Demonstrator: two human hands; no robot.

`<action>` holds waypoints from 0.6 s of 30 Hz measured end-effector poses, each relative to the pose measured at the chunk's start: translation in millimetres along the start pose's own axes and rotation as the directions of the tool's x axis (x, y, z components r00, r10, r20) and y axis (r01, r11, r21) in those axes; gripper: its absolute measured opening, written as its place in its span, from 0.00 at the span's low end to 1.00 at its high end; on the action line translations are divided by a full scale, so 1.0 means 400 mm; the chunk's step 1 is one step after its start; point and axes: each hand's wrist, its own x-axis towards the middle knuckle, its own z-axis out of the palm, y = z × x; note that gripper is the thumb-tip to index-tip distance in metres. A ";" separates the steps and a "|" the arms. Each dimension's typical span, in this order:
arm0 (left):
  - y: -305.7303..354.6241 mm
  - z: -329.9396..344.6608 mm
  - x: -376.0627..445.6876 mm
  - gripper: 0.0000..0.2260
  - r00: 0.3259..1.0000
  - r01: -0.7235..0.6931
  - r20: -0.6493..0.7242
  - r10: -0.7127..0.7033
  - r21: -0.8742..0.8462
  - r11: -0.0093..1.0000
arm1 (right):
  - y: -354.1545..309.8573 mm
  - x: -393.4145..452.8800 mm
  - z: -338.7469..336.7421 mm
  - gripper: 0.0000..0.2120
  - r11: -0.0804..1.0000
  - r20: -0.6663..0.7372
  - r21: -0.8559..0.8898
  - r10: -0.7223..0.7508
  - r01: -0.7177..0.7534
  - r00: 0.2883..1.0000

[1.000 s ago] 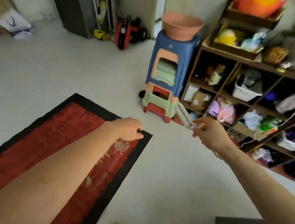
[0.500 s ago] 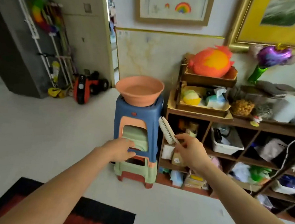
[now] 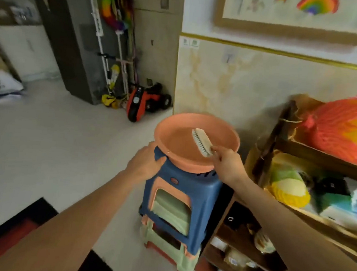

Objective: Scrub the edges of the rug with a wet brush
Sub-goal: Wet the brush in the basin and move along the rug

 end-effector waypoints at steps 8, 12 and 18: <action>0.019 0.111 0.216 0.24 0.963 0.268 0.013 -0.270 -0.165 0.949 | 0.075 0.308 0.129 0.17 0.937 0.370 -0.311 -0.035 0.159 0.929; -0.025 0.151 0.269 0.27 0.925 0.370 -0.032 -0.378 -0.152 0.917 | 0.092 0.348 0.165 0.13 0.937 0.410 -0.303 -0.039 0.176 0.911; 0.006 0.147 0.259 0.18 0.901 0.409 -0.037 -0.433 -0.267 0.873 | 0.087 0.359 0.172 0.17 0.924 0.448 -0.308 -0.070 0.228 0.891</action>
